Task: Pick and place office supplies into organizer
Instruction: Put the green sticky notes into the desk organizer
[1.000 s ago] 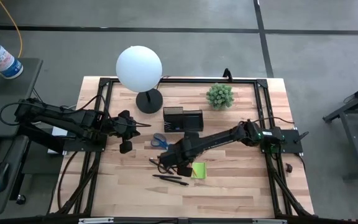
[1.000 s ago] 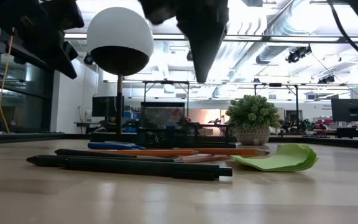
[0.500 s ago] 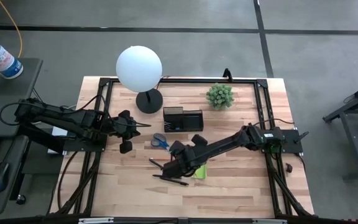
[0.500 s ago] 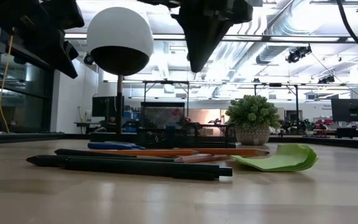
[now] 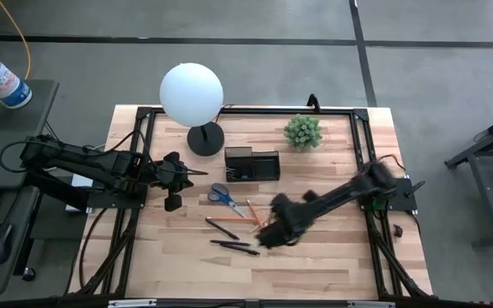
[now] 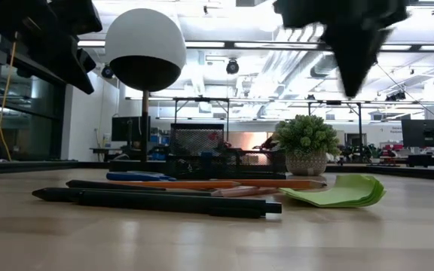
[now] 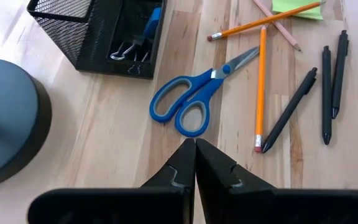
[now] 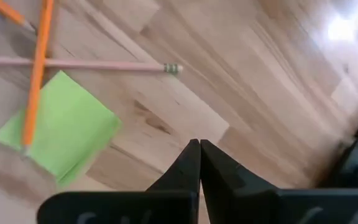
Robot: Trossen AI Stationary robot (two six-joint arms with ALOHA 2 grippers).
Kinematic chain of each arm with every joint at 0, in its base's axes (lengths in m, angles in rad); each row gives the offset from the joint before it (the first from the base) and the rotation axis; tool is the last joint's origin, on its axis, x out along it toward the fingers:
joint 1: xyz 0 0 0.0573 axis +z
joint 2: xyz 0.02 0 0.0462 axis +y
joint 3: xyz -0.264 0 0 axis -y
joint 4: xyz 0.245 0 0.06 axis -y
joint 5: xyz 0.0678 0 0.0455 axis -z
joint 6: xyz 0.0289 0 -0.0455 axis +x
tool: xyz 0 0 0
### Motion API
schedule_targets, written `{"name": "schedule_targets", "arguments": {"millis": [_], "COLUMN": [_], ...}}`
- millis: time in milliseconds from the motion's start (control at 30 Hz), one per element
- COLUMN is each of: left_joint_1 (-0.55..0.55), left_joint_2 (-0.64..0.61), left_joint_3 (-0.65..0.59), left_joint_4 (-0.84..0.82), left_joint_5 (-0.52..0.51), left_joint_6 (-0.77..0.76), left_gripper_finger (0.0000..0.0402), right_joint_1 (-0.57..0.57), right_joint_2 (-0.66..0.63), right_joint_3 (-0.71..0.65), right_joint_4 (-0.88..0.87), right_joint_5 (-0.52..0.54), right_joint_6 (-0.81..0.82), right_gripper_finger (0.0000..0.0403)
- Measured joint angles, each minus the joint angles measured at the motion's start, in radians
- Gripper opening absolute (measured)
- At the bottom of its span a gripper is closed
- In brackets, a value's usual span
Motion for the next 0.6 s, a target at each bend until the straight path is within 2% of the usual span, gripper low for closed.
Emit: {"name": "schedule_targets", "arguments": {"millis": [133,267,400,600], "left_joint_1": [0.000,0.000,0.000,0.000], "left_joint_2": [0.000,0.000,0.000,0.000], "left_joint_3": [0.000,0.000,0.000,0.000], "left_joint_4": [0.011,0.023,0.049,0.057], "left_joint_5": [0.000,0.000,0.000,0.000], "left_joint_6": [0.000,0.000,-0.008,-0.023], "left_gripper_finger": [0.0001,0.0001,0.0001,0.0001], "right_joint_1": [0.027,0.034,0.034,0.016], "right_joint_2": [-0.202,-0.353,-0.417,-0.412], "right_joint_3": [-0.158,-0.313,-0.458,-0.606], "right_joint_4": [0.148,0.331,0.480,0.762], "right_joint_5": [0.030,0.007,-0.032,-0.073], "right_joint_6": [0.106,0.196,0.263,0.312], "right_gripper_finger": [0.0001,0.0007,0.0026,0.0079]}}
